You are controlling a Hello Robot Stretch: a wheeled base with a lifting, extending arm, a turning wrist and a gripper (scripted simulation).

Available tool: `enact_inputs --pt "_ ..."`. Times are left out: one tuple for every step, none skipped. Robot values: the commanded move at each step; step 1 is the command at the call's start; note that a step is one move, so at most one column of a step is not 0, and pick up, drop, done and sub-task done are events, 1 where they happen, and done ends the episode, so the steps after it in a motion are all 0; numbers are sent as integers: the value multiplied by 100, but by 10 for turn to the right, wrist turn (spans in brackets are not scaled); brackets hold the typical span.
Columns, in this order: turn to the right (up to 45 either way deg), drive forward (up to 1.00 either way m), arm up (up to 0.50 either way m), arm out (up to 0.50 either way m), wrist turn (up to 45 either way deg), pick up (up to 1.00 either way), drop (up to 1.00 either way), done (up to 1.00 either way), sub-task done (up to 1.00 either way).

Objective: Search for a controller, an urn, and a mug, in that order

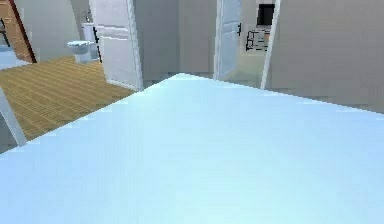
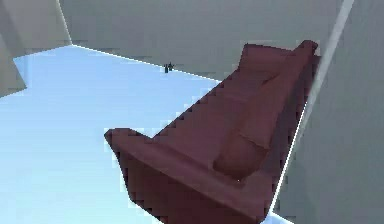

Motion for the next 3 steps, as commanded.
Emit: enact_inputs --pt "0 60 0 0 0 0 0 0 0" --pt "-360 0 0 0 0 0 0 0 0" --pt "0 100 0 0 0 0 0 0 0"
